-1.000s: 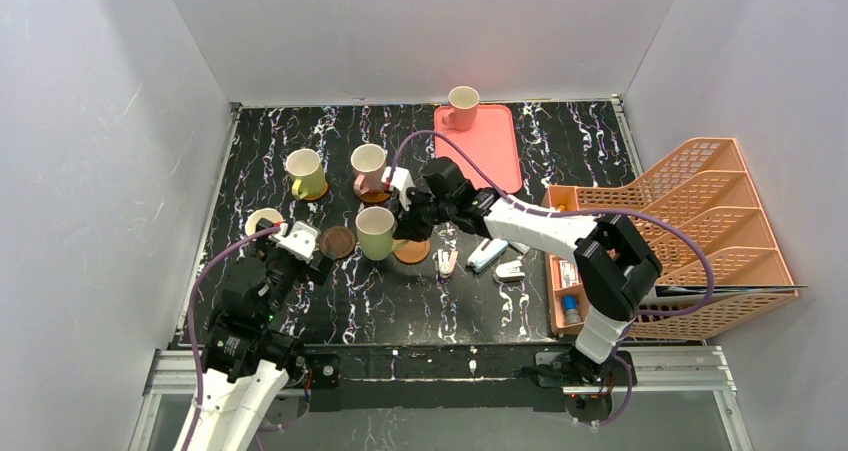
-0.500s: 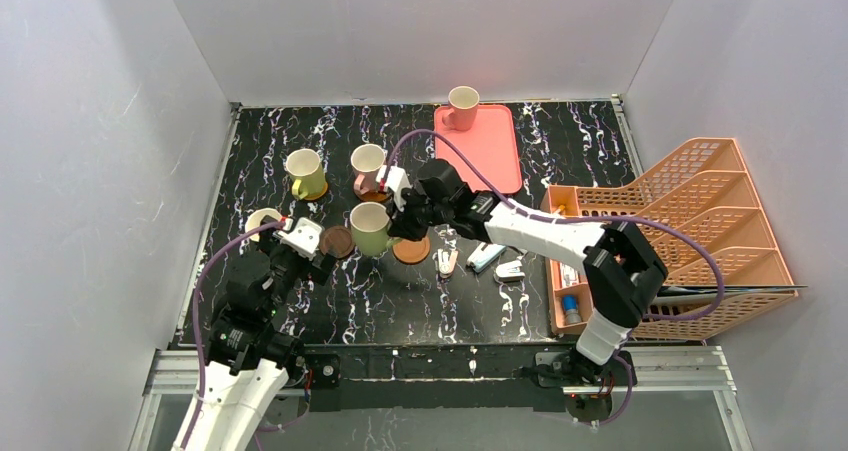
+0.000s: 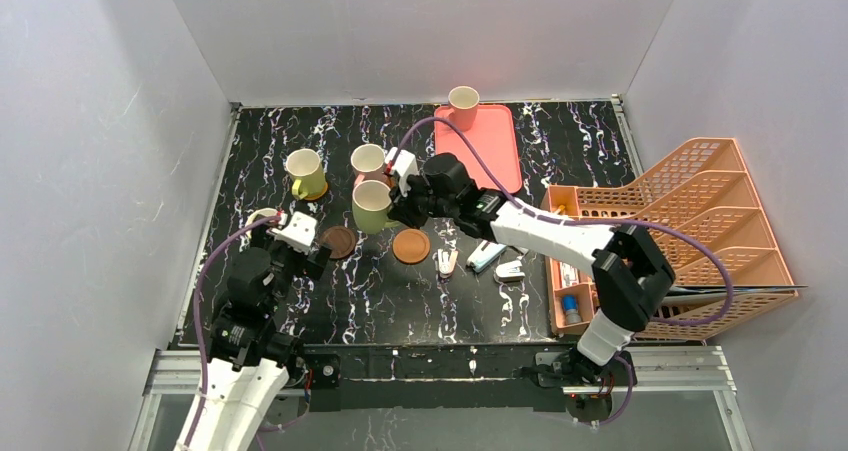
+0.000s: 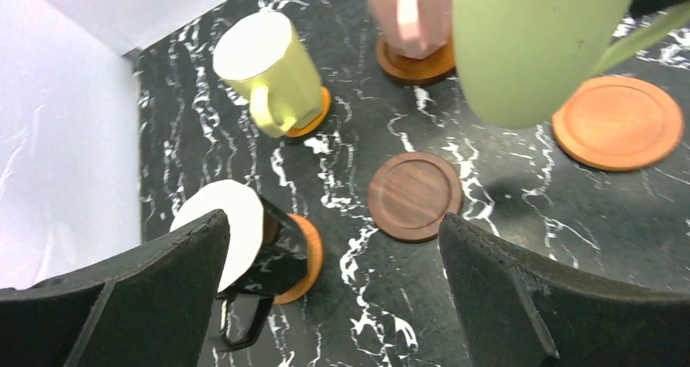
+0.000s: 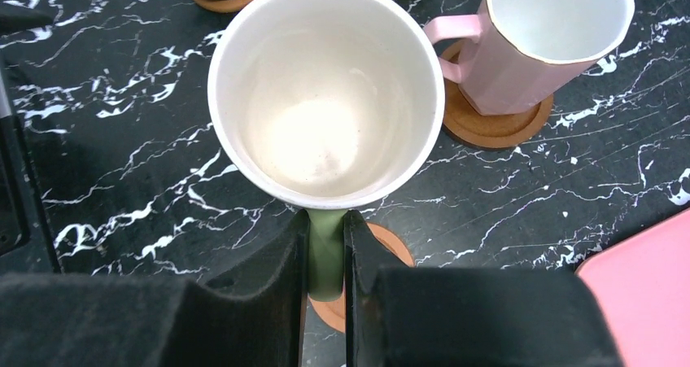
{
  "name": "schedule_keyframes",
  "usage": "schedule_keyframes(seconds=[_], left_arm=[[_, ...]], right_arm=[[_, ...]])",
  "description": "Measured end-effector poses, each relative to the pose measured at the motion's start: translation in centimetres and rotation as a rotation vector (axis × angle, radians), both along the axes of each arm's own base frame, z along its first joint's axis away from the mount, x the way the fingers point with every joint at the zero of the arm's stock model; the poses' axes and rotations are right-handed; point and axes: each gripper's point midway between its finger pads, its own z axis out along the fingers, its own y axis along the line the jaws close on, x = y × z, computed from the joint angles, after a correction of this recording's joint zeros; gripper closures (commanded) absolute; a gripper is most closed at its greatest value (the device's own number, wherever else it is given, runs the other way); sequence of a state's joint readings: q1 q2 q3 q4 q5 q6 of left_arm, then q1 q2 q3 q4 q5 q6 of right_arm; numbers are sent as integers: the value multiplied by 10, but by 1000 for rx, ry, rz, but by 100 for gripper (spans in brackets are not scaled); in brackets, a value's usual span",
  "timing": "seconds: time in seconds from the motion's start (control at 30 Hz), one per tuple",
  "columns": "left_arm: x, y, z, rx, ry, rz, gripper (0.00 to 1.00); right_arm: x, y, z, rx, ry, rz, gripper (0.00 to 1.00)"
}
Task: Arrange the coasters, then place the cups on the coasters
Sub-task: Place the cup on the coaster.
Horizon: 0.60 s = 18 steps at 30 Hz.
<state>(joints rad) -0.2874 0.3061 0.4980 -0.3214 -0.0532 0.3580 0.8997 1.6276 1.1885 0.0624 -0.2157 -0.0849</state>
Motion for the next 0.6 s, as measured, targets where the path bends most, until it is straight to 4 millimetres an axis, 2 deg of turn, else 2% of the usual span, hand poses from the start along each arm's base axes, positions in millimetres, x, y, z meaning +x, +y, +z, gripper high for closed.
schedule_keyframes(seconds=[0.13,0.23,0.33,0.47,0.6], left_arm=[[2,16,5,-1,-24,78,2],[2,20,4,3,-22,99,2],[3,22,3,6,-22,107,2],[2,23,1,6,-23,112,2],[1,24,5,0,-42,115,2]], right_arm=[[9,11,-12,-35,9,-37,99],[11,12,-15,-57,11,-56,99],[14,16,-3,-60,-9,-58,99],[27,34,21,-30,-67,-51,99],[30,40,23,-32,-83,-37,99]])
